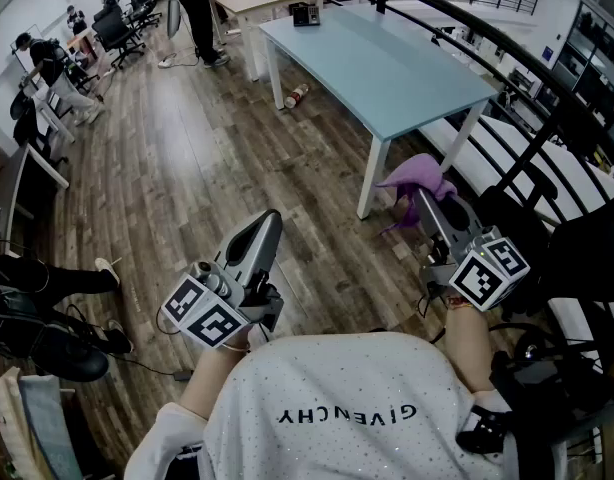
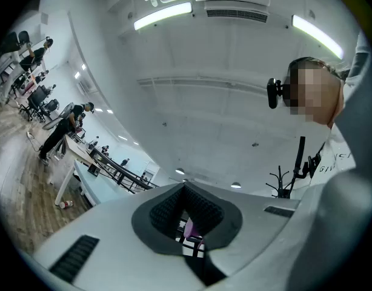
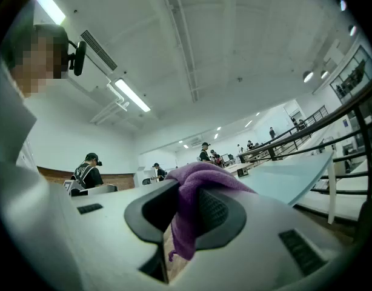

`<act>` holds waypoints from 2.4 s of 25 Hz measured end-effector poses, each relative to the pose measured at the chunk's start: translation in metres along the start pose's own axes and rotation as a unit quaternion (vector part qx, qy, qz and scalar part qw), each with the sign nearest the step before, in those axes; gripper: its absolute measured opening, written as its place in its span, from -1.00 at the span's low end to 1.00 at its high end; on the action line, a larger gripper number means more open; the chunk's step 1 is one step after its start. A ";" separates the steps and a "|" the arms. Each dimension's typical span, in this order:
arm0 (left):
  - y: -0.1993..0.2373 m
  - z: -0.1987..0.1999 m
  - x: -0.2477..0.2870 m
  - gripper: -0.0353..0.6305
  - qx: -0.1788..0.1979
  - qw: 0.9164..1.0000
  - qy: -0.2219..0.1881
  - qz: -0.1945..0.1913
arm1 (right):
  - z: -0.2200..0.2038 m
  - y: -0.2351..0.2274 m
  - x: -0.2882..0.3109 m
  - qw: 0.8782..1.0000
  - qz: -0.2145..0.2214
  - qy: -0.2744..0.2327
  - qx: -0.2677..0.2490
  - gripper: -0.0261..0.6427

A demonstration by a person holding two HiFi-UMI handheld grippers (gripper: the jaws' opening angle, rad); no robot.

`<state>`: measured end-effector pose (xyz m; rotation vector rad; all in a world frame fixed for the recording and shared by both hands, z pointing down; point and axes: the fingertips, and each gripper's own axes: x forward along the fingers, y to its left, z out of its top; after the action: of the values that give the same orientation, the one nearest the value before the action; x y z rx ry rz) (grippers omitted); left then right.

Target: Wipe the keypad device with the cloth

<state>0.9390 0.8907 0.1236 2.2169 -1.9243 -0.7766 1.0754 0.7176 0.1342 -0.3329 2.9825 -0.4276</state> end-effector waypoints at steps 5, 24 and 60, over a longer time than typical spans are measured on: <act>0.008 0.006 0.013 -0.89 -0.003 1.000 -0.001 0.001 | 0.005 -0.007 0.012 1.000 0.001 0.011 0.002 -0.72; 0.161 -0.014 0.088 -0.89 0.092 0.991 0.070 0.067 | -0.077 -0.125 0.145 0.990 -0.027 0.123 0.062 -0.72; 0.593 0.071 0.407 -0.89 0.016 0.995 0.094 0.006 | -0.013 -0.379 0.594 0.985 -0.076 0.063 0.143 -0.71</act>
<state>0.4045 0.4068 0.1745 2.2051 -1.8718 -0.5170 0.5734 0.2290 0.2103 -0.5235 2.9652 -0.9146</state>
